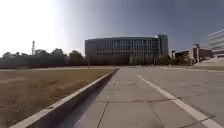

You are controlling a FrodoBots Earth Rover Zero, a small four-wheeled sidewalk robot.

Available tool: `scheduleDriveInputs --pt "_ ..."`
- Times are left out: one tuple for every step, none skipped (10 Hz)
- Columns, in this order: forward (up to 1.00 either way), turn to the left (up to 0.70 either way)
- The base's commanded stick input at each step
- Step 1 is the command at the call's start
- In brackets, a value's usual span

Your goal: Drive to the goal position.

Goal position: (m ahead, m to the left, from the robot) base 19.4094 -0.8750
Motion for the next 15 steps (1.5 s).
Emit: scheduleDriveInputs --pt "0.05 0.0" --pt "0.05 0.0" --pt "0.05 0.0" --pt "0.05 0.0" --pt "0.05 0.0" --pt "0.05 0.0" --pt "0.05 0.0" --pt "0.05 0.0" --pt "0.05 0.0" --pt "0.05 0.0" --pt "0.04 0.0" --pt "0.05 0.0" --pt "0.05 0.0" --pt "0.05 0.0" --pt "0.05 0.0"
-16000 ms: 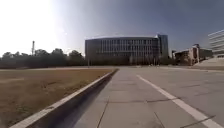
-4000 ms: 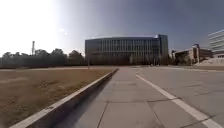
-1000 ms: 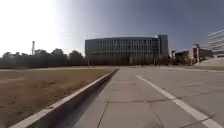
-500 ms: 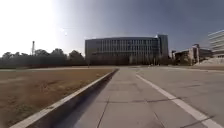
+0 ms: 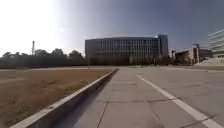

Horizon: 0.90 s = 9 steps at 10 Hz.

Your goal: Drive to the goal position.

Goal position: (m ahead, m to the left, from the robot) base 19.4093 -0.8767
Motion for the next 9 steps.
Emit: scheduleDriveInputs --pt "0.04 0.0" --pt "0.05 0.0" --pt "0.05 0.0" --pt "0.05 0.0" --pt "0.05 0.0" --pt "0.05 0.0" --pt "0.04 0.0" --pt "0.04 0.0" --pt "0.05 0.0"
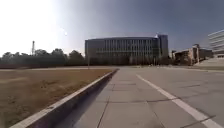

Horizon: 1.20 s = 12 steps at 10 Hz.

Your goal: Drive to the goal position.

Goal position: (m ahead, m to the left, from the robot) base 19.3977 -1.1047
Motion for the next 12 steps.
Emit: scheduleDriveInputs --pt "0.05 0.0" --pt "0.05 0.0" --pt "0.05 0.0" --pt "0.05 0.0" --pt "0.05 0.0" --pt "0.05 0.0" --pt "0.05 0.0" --pt "0.05 0.0" --pt "0.05 0.0" --pt "0.05 0.0" --pt "0.05 0.0" --pt "0.05 0.0"
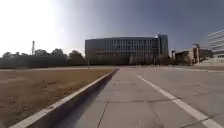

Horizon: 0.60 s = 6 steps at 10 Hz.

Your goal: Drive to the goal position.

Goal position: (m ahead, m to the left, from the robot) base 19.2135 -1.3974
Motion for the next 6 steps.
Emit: scheduleDriveInputs --pt "0.05 0.0" --pt "0.05 0.0" --pt "0.04 0.0" --pt "0.04 0.0" --pt "0.05 0.0" --pt "0.05 0.0"
